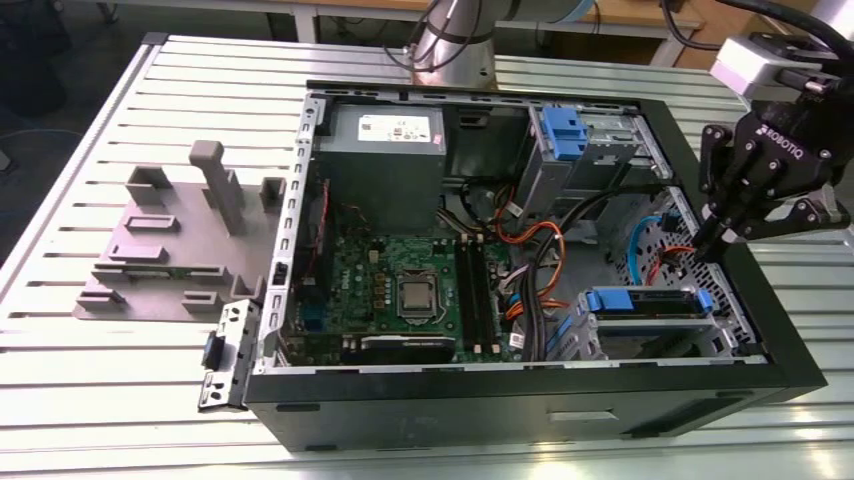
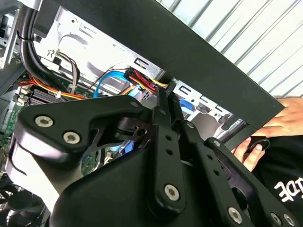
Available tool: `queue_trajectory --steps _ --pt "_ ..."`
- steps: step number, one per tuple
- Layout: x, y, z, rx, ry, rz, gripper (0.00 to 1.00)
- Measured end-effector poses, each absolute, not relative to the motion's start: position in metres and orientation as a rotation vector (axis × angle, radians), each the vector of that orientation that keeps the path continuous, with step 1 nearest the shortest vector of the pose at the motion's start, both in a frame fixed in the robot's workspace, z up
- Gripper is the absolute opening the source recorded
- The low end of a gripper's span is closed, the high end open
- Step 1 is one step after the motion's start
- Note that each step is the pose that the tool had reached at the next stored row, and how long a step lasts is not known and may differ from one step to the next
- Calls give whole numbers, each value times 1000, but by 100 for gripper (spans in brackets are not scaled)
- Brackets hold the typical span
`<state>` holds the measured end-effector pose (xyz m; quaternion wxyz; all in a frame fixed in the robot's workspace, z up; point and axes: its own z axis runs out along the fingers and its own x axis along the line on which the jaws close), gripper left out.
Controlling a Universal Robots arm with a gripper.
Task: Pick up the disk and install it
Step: 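Insert the first disk wire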
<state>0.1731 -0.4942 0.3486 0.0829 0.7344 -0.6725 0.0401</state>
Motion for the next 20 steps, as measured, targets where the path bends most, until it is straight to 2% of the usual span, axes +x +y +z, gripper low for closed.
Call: queue_trajectory --steps 8,10,11,18,19,20 --pt "173 -494 348 2193 -2008 120 17" --pt "173 -494 348 2193 -2008 120 18" --pt "173 -494 348 2193 -2008 120 24" --pt "173 -494 347 2191 -2006 123 24" --pt "173 -494 347 2190 -2006 123 23" --pt "173 -494 347 2190 -2006 124 17"
